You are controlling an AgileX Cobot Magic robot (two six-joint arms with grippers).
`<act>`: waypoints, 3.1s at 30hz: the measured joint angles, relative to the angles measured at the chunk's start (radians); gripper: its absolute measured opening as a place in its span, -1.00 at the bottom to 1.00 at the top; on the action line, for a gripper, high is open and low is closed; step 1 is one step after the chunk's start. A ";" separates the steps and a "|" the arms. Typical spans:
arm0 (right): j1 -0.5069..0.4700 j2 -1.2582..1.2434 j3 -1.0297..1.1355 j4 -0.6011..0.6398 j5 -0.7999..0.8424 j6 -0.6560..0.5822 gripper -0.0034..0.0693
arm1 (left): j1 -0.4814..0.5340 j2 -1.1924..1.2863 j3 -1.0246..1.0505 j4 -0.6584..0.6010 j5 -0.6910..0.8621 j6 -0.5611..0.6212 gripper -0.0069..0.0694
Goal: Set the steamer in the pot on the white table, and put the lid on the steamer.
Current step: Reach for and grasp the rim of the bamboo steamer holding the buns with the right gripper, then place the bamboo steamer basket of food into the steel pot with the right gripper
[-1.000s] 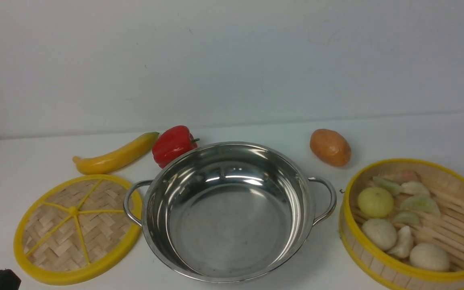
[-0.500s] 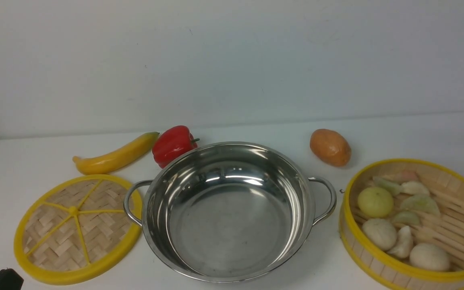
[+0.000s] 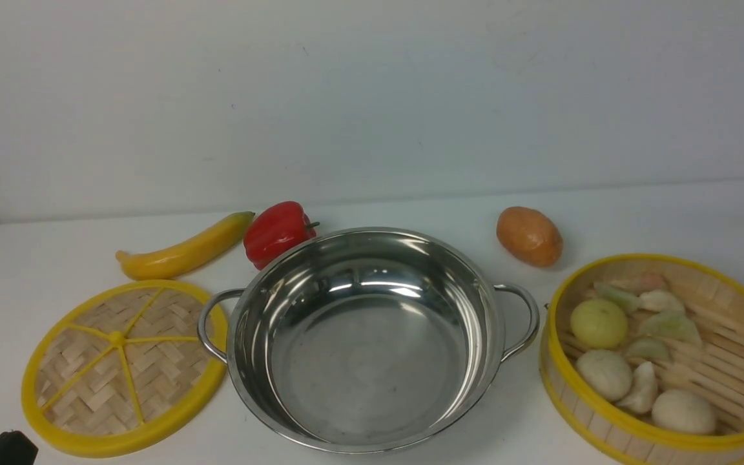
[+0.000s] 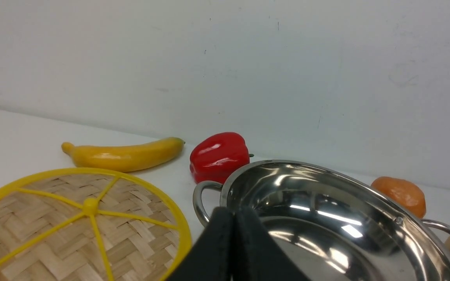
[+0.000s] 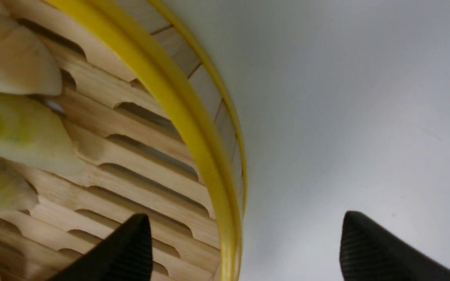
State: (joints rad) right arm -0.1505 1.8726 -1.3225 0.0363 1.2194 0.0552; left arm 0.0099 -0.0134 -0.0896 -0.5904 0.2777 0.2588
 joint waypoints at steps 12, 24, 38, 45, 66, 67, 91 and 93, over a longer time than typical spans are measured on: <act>0.008 0.119 -0.002 -0.001 -0.003 0.021 0.57 | 0.000 0.000 0.000 0.000 0.000 0.010 -0.99; 0.007 0.117 -0.010 0.043 0.002 -0.082 -0.57 | 0.000 0.000 0.000 0.000 0.000 0.010 -0.99; 0.007 -0.075 -0.001 0.005 0.001 -0.078 -0.82 | 0.000 0.000 0.000 -0.001 -0.004 0.010 -0.99; 0.007 -0.123 0.000 0.008 0.004 -0.076 -0.82 | 0.000 0.000 0.000 -0.001 -0.004 0.010 -0.99; 0.174 -0.130 -0.291 0.227 0.040 -0.066 -0.83 | 0.000 0.000 0.000 -0.001 -0.004 0.010 -0.99; 0.203 -0.111 -0.319 0.233 0.041 -0.055 -0.83 | 0.000 0.000 0.000 -0.001 -0.004 0.010 -0.99; 0.571 0.326 -0.662 0.267 0.039 0.134 -0.83 | 0.000 0.000 0.000 -0.002 -0.005 0.010 -0.99; 0.570 0.318 -0.641 0.261 0.038 0.134 -0.83 | 0.000 0.000 0.000 -0.002 -0.005 0.010 -0.99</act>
State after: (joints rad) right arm 0.4199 2.1904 -1.9635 0.2970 1.2574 0.1889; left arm 0.0099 -0.0134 -0.0896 -0.5922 0.2732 0.2686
